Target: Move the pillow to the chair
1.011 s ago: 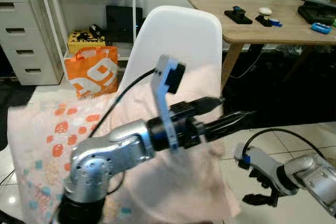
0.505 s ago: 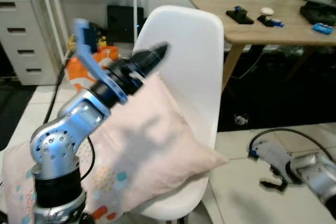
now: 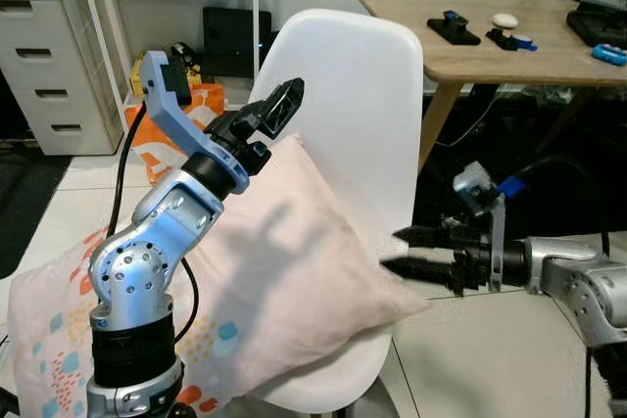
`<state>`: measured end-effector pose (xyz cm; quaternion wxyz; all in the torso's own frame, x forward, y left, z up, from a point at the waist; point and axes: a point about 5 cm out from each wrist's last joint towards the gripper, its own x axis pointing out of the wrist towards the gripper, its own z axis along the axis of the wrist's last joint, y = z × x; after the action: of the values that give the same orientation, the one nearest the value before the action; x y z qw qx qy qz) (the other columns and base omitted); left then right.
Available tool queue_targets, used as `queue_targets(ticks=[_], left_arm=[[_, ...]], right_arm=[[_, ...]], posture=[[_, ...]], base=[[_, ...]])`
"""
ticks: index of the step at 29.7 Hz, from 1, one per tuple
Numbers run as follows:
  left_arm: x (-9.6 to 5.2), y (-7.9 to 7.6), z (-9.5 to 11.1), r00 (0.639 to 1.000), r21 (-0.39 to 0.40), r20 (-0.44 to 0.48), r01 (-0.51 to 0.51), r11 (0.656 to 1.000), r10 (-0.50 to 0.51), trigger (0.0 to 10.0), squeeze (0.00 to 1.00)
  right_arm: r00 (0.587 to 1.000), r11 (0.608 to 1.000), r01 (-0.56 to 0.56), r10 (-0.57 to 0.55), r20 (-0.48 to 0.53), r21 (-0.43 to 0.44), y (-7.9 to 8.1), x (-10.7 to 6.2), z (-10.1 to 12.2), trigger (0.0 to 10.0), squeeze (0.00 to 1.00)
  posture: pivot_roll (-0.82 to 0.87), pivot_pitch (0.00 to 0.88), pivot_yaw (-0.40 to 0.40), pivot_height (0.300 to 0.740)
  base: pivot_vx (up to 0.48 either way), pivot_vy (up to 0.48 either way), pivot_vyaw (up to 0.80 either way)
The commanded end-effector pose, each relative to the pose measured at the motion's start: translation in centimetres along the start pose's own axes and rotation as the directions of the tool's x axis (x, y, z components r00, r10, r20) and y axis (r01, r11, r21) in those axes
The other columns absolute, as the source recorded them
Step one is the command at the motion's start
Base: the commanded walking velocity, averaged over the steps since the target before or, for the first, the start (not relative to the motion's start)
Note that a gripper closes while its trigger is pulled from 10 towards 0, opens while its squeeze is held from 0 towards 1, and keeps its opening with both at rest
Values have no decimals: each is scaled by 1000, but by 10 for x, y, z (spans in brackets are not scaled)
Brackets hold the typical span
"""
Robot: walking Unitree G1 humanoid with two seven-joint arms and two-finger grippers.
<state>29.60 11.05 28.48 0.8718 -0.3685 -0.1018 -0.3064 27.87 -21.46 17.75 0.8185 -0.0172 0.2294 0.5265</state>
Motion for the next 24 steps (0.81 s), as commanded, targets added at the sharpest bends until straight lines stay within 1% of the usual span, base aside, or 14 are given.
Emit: queue_targets(ticks=[1,4,5,6,7,8,11,12,15,17,18,19,20,24], left_arm=[[2,2,-6,1000,3,-20,-25,1000,25,10000,0],[3,4,-8,999,14,-25,-39,999,39,10000,0],[3,5,-10,998,18,-31,-48,999,48,10000,0],[3,5,-12,998,20,-34,-54,998,54,10000,0],[3,6,-13,997,19,-37,-61,998,61,10000,0],[3,6,-13,997,19,-37,-61,998,61,10000,0],[1,7,-15,997,8,-32,-74,997,74,10000,0],[1,7,-15,997,8,-32,-74,997,74,10000,0],[0,7,-16,996,2,-27,-82,997,82,10000,0],[-1,6,-15,996,-4,-21,-82,997,82,10000,0],[-1,6,-15,996,-4,-21,-82,997,82,10000,0],[0,6,-15,996,-8,-18,-82,997,82,10000,0],[0,6,-14,996,-7,-15,-83,997,83,10000,0],[-1,5,-13,996,-6,-10,-86,996,86,10000,0]], right_arm=[[970,998,-14,-2,-243,-65,2,5,-35,10000,0],[919,991,-52,-1,-393,-122,3,5,-58,10000,0],[900,987,-38,-35,-435,-158,-1,7,-64,10000,757],[889,983,-28,-59,-455,-182,-4,8,-67,10000,757],[859,968,-13,-118,-499,-252,-11,9,-72,10000,1000],[859,968,-13,-118,-499,-252,-11,9,-72,10000,1000],[775,874,51,-339,-534,-483,-32,12,-75,10000,1000],[775,874,51,-339,-534,-483,-32,12,-75,10000,1000],[771,792,131,-460,-442,-596,-43,18,-60,10000,1000],[778,705,143,-514,-361,-695,-47,25,-47,10000,1000],[778,705,143,-514,-361,-695,-47,25,-47,10000,1000],[795,661,157,-525,-303,-734,-48,30,-38,10000,612],[816,603,184,-534,-221,-776,-49,37,-27,10000,0],[867,570,240,-490,-91,-786,-46,48,-7,10000,0]], posture=[[-175,58,-94,556],[-175,62,-94,556],[-175,68,-93,556],[-175,69,-94,556],[-175,69,-94,556],[-175,69,-94,556],[-171,76,-97,556],[-171,76,-97,556],[-165,79,-98,556],[-164,81,-97,556],[-164,81,-97,556],[-163,84,-98,556],[-157,91,-98,556],[-148,109,-97,556]], base=[[0,0,0],[0,0,0],[0,0,0],[0,0,0],[0,0,0],[0,0,0],[0,0,0],[0,0,0],[0,0,0],[0,0,0],[0,0,0],[0,0,0],[0,0,0],[0,0,0]])
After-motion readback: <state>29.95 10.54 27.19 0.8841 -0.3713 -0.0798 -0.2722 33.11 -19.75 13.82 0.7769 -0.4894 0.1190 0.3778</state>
